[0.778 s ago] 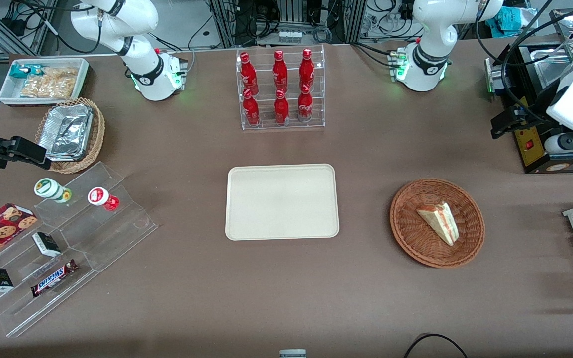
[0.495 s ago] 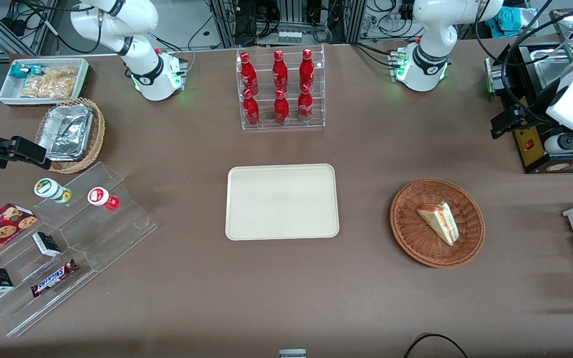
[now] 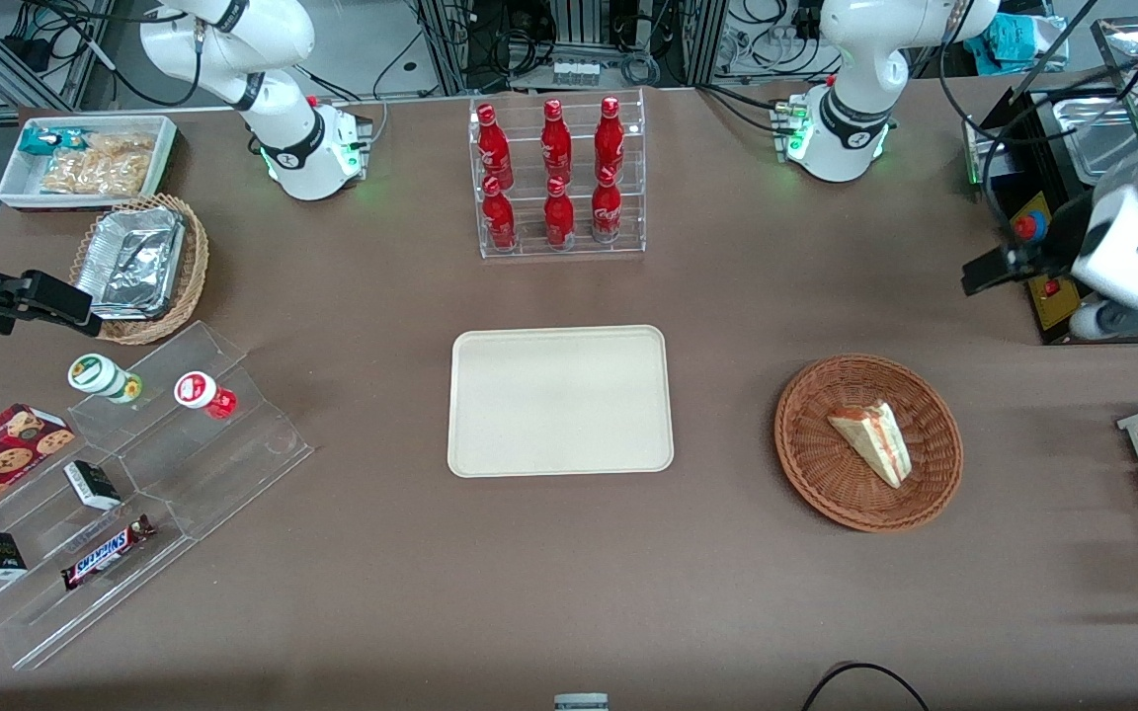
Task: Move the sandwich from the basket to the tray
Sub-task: 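Lower the left gripper over the sandwich in the wicker basket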
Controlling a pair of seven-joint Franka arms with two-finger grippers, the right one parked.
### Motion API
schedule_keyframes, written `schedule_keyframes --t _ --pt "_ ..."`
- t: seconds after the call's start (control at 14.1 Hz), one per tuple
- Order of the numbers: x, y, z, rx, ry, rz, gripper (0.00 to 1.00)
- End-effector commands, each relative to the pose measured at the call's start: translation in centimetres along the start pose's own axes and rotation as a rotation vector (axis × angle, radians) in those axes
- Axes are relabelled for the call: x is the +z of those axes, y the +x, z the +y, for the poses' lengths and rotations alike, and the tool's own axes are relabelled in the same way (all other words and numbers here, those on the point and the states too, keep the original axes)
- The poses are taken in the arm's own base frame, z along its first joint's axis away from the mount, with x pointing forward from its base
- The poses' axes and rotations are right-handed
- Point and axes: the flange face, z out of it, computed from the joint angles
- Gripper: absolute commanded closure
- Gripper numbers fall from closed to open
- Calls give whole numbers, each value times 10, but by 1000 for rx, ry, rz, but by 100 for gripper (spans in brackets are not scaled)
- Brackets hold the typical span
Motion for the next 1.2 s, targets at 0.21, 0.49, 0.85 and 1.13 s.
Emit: schedule_keyframes --t 0.21,0.49,0.85,1.13 --pt "122 62 11 -140 -30 -6 0" --pt "205 109 22 -270 -47 -22 0" --pt "268 139 21 -331 -68 -7 0" --pt "296 144 22 -379 -62 -31 0"
